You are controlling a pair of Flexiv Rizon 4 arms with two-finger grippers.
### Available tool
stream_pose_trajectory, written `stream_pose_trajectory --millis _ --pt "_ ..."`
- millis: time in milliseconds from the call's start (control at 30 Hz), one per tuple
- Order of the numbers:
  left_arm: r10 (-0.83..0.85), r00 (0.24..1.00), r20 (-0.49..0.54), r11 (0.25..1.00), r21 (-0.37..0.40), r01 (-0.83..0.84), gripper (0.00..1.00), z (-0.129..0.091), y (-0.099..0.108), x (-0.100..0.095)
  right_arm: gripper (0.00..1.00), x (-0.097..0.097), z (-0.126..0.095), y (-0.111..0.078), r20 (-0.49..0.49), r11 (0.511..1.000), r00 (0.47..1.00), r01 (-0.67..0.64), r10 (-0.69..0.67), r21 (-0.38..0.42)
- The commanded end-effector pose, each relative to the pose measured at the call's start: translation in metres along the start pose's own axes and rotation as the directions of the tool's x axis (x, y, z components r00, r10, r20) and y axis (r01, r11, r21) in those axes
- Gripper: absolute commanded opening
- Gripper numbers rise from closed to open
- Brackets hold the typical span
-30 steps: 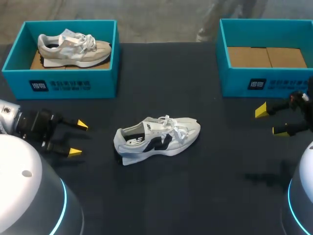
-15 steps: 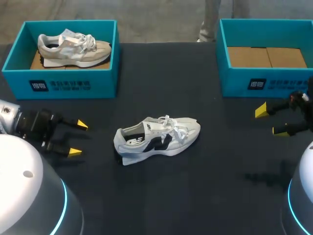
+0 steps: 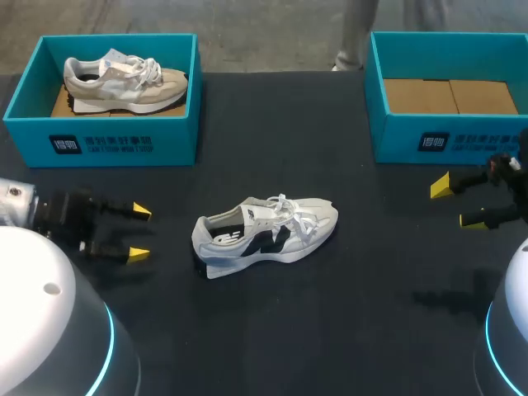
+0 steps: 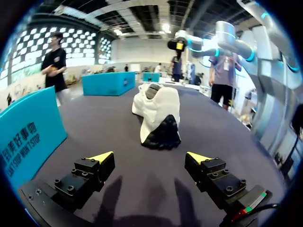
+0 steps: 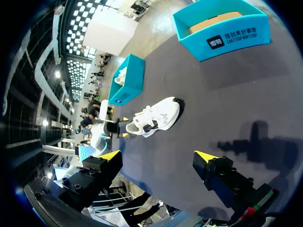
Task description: Take the shoe out of the shoebox, open the shoe tongue, remove and reinsert the insole, then place the shoe into the shoebox
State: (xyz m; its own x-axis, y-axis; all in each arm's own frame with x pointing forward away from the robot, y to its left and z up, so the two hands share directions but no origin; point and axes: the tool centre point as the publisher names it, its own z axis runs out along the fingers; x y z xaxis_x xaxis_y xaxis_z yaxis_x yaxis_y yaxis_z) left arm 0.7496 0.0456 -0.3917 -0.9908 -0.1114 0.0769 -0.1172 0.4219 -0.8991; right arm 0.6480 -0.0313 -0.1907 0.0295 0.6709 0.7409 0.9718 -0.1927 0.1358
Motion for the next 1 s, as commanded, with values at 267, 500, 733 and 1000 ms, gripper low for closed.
stream_pose_trajectory --millis 267,500,733,1000 --pt "-0.014 0.973 0.231 1.0 0.011 0.011 1.0 0.019 -0.011 0.036 1.0 0.001 -0.005 -0.011 0.003 0.985 1.0 -0.002 0.002 -0.175" --pt "-0.047 0.961 0.274 0.998 0.045 0.036 1.0 0.031 -0.014 0.035 1.0 0.001 -0.005 -0.011 0.003 0.985 1.0 -0.002 0.002 -0.175" --pt "-0.052 0.966 0.253 0.998 0.042 0.043 1.0 0.052 -0.018 0.033 1.0 0.001 -0.005 -0.011 0.003 0.985 1.0 -0.002 0.002 -0.175" --pt "-0.063 0.968 0.243 0.997 0.053 0.052 1.0 0.067 -0.019 0.031 1.0 0.001 -0.005 -0.011 0.003 0.985 1.0 -0.002 0.002 -0.175"
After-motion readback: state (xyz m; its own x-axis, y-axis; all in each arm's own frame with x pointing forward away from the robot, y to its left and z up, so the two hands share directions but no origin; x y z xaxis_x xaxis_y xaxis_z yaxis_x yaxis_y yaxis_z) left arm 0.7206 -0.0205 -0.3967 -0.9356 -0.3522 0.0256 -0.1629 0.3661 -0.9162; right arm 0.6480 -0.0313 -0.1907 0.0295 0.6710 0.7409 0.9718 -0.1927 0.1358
